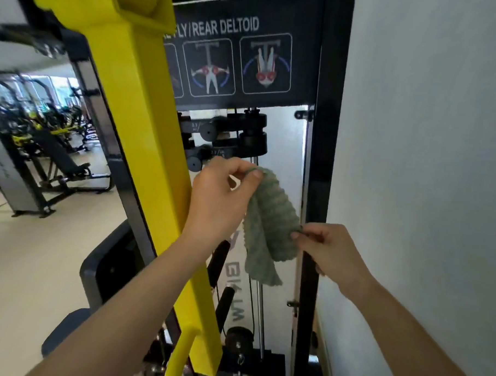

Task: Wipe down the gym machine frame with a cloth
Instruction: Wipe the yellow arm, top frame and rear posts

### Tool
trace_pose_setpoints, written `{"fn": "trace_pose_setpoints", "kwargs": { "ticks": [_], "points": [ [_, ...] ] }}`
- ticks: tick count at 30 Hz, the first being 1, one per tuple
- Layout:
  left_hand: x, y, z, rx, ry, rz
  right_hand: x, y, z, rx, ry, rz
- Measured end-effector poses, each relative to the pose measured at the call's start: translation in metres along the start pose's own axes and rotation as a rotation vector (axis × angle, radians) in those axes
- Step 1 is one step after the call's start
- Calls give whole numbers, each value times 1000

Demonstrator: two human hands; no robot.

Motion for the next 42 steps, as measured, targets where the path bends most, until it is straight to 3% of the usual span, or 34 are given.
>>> {"fn": "trace_pose_setpoints", "kwargs": {
  "ticks": [3,6,11,17,24,32,37,42],
  "points": [
    [23,4,7,34,23,49,22,34,-36,163,-7,110],
    [46,6,11,-96,83,116,41,54,-76,283,19,148],
    [85,6,12,-360,289,227,69,80,-142,336,181,223],
    [135,15,25,-439,263,309,95,94,-209,303,352,266],
    [199,32,54,-378,111,404,111,122,-284,244,518,469],
    [284,73,93,-149,104,453,128,138,-381,196,662,501],
    [345,111,114,-139,90,427,133,141,-444,117,832,550],
    [395,144,123,-114,71,372,151,127,-497,-156,920,507]
  ]
}}
Point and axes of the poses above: each hand's wrist, its own x-axis towards the middle knuckle, its own y-axis out of the back of the hand, z = x × y, the point moved 9 cm from there along x, towards the middle knuckle, and after that the axes turned 8 degrees about -y, right-handed, at the moved point
